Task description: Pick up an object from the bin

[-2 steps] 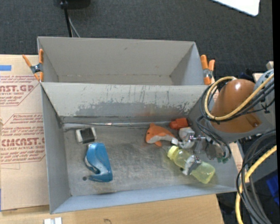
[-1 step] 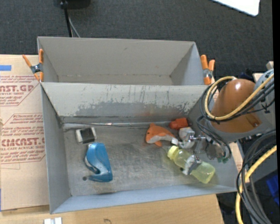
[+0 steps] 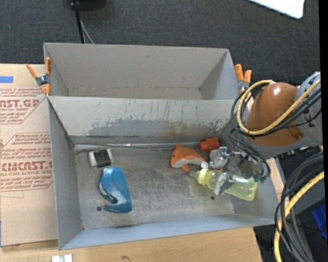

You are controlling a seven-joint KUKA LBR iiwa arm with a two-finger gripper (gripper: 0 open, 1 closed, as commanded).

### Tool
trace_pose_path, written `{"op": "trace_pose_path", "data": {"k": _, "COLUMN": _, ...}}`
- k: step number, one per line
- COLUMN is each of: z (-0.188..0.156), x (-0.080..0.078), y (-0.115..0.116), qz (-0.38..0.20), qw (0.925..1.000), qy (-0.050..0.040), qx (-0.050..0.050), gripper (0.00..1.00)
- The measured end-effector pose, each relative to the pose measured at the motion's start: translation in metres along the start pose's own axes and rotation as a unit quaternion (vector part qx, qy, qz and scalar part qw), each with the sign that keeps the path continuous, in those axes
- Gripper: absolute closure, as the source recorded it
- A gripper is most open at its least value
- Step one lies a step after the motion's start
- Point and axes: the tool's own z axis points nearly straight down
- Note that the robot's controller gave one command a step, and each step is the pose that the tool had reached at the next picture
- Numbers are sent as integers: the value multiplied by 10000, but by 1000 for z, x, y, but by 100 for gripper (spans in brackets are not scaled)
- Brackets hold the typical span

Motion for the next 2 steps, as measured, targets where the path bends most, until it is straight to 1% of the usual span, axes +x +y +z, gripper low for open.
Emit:
{"op": "trace_pose_path", "data": {"k": 1, "z": -24, "x": 5, "y": 6, "qz": -100, "qw": 9999, "qy": 47, "qx": -11, "gripper": 100}}
{"op": "trace_pose_path", "data": {"k": 2, "z": -78, "x": 7, "y": 3, "qz": -19, "qw": 10000, "qy": 42, "qx": -8, "gripper": 100}}
